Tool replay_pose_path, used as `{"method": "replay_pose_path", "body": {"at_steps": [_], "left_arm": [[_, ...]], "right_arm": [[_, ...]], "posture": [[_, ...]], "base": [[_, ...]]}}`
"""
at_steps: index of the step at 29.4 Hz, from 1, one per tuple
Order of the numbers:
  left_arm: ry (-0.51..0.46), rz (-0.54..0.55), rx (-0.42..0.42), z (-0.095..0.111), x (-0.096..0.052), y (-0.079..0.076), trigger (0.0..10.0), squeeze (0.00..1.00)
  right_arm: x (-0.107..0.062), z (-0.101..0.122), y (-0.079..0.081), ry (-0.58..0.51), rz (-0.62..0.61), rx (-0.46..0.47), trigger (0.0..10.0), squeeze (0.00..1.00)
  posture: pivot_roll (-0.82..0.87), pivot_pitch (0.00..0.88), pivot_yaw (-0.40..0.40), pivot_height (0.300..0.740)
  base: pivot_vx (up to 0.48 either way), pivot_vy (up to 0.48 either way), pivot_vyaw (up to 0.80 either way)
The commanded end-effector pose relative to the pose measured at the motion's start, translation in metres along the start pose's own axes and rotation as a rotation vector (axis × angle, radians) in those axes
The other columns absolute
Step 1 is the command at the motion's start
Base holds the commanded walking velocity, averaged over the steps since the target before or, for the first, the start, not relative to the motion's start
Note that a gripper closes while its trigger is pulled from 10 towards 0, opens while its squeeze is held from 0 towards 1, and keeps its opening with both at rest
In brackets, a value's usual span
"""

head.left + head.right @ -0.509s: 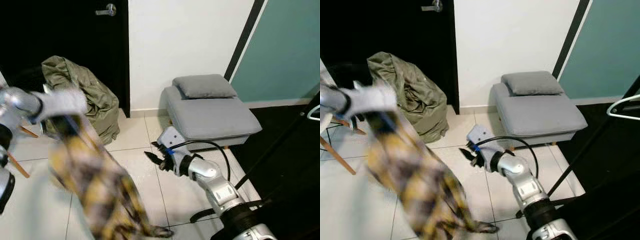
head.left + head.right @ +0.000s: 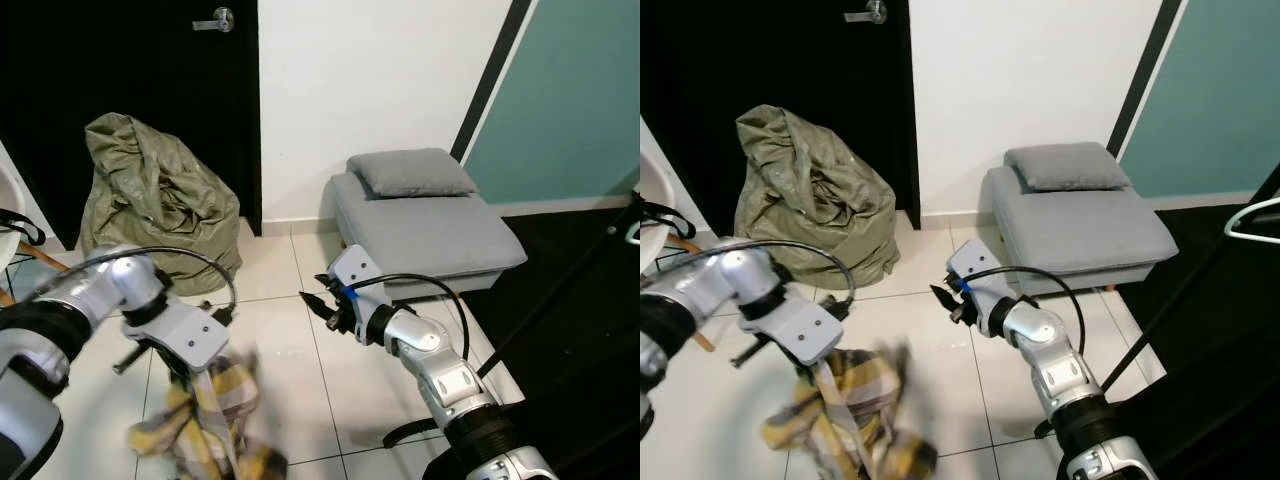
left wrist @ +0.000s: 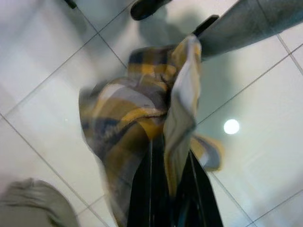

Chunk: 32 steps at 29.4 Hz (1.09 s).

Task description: Hang hanger

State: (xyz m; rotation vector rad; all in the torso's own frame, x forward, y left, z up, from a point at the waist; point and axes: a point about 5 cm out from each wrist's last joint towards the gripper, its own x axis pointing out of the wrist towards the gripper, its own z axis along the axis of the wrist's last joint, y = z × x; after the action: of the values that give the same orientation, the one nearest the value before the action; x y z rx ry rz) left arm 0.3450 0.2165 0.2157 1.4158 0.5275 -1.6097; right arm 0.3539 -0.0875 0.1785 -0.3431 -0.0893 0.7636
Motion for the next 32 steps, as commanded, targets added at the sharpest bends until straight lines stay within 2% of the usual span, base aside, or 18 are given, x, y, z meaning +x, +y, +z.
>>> {"method": "replay_pose_path", "body": {"at_steps": [1,2,6,7,8,11,12,13,15,16,23,32], "left_arm": [[0.035,0.022,-0.021,-0.006,-0.010,-0.001,0.0,0.00],[0.035,0.016,-0.045,-0.008,-0.015,-0.004,0.0,0.00],[0.058,0.027,-0.079,-0.013,-0.023,-0.010,0.0,0.00],[0.074,0.060,-0.077,-0.015,-0.025,-0.010,0.0,0.00],[0.023,0.242,-0.053,-0.010,-0.030,0.002,0.0,0.00],[-0.009,0.306,-0.041,-0.007,-0.032,0.007,0.0,0.00],[-0.050,0.337,-0.012,-0.001,-0.035,0.013,0.0,0.00],[-0.089,0.351,0.028,0.007,-0.040,0.020,0.0,0.00],[-0.111,0.355,0.056,0.012,-0.043,0.023,0.0,0.00],[-0.133,0.365,0.090,0.019,-0.047,0.028,0.0,0.00],[-0.167,0.410,0.162,0.035,-0.058,0.038,0.0,0.00],[-0.196,0.407,0.184,0.042,-0.065,0.040,0.0,0.00]], "right_arm": [[-0.001,-0.007,0.003,0.022,0.008,0.002,10.0,0.00],[0.000,-0.007,0.004,0.022,0.009,0.003,10.0,0.00],[0.002,-0.006,0.006,0.016,0.013,0.006,10.0,0.00],[0.003,-0.005,0.007,0.008,0.016,0.008,10.0,0.00],[0.004,0.001,0.015,-0.043,0.096,0.053,10.0,0.00],[0.004,0.003,0.019,-0.063,0.134,0.073,10.0,0.00],[0.003,0.006,0.026,-0.087,0.191,0.076,10.0,0.00],[0.002,0.007,0.034,-0.108,0.262,0.078,10.0,0.89],[0.001,0.008,0.039,-0.121,0.307,0.077,10.0,0.89],[0.001,0.008,0.046,-0.127,0.368,0.061,10.0,1.00],[0.006,0.008,0.061,-0.117,0.467,0.042,10.0,1.00],[0.009,0.004,0.061,-0.117,0.461,0.117,10.0,1.00]], "posture": [[0.03,0.162,-0.040,0.740],[0.04,0.164,-0.042,0.740],[0.04,0.166,-0.040,0.740],[0.04,0.166,-0.040,0.740],[0.04,0.173,-0.036,0.740],[0.04,0.173,-0.036,0.740],[0.03,0.180,-0.035,0.740],[0.03,0.185,-0.035,0.740],[0.02,0.187,-0.035,0.740],[0.02,0.191,-0.038,0.740],[0.01,0.197,-0.044,0.740],[0.01,0.206,-0.048,0.740]], "base": [[0.000,0.000,0.00],[0.000,0.000,0.00],[0.000,0.000,0.00],[0.000,0.000,0.00],[0.000,0.000,0.00],[0.000,0.000,0.00],[0.000,0.000,0.00],[0.000,0.000,0.00],[0.000,0.000,0.00],[0.000,0.000,0.00],[0.000,0.000,0.00],[0.000,0.000,0.00]]}}
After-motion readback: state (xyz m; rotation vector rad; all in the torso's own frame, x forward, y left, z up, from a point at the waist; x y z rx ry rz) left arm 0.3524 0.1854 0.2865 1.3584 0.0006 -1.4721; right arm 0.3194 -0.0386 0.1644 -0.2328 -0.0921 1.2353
